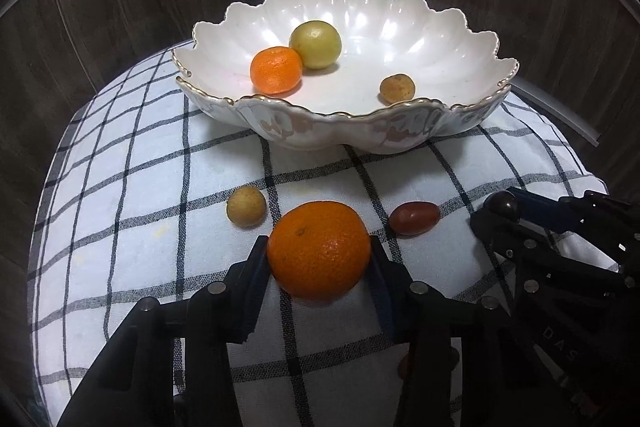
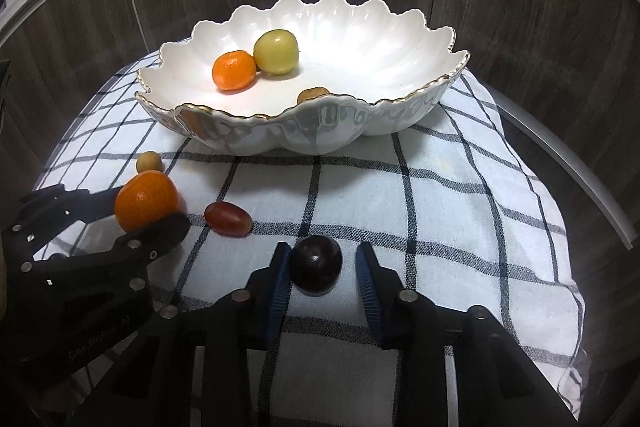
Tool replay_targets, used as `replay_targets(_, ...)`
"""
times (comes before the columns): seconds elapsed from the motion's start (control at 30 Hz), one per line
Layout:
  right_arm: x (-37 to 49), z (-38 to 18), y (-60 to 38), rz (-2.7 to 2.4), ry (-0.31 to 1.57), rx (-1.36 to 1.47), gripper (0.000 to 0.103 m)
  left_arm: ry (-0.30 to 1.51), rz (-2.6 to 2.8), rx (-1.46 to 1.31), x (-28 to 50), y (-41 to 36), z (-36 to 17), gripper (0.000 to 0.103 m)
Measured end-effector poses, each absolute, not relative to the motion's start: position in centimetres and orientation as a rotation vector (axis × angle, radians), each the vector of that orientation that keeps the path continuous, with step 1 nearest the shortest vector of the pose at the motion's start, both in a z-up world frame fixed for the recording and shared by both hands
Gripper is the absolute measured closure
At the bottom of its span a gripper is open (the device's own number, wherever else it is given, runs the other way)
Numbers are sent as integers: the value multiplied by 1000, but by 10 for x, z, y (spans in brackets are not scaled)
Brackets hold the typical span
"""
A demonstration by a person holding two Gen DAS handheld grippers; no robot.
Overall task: Organize fruits
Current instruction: 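Grasp the large mandarin with left gripper while right grasps the dark plum, then lift and carry the mandarin with left gripper while right carries the plum over bowl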
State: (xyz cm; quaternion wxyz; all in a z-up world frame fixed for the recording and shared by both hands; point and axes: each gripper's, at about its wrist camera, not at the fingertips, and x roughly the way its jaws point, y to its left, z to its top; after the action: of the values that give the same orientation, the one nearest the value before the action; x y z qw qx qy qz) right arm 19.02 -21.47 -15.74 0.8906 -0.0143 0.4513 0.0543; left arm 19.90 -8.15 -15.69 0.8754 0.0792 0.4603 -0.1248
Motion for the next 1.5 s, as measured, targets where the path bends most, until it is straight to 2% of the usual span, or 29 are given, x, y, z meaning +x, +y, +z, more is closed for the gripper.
replay_targets(0.03,191,-157,-214,116,937,-30,76,961,-261,164,199,-81,-157,57)
replay_targets(0.17,190,-157,-212,120,936,-33,77,962,-261,161,198,-80,-156,58)
replay_targets(1.5,181,-101,-221,100,808,9,77,849,-224,178,187,-81,-91,58)
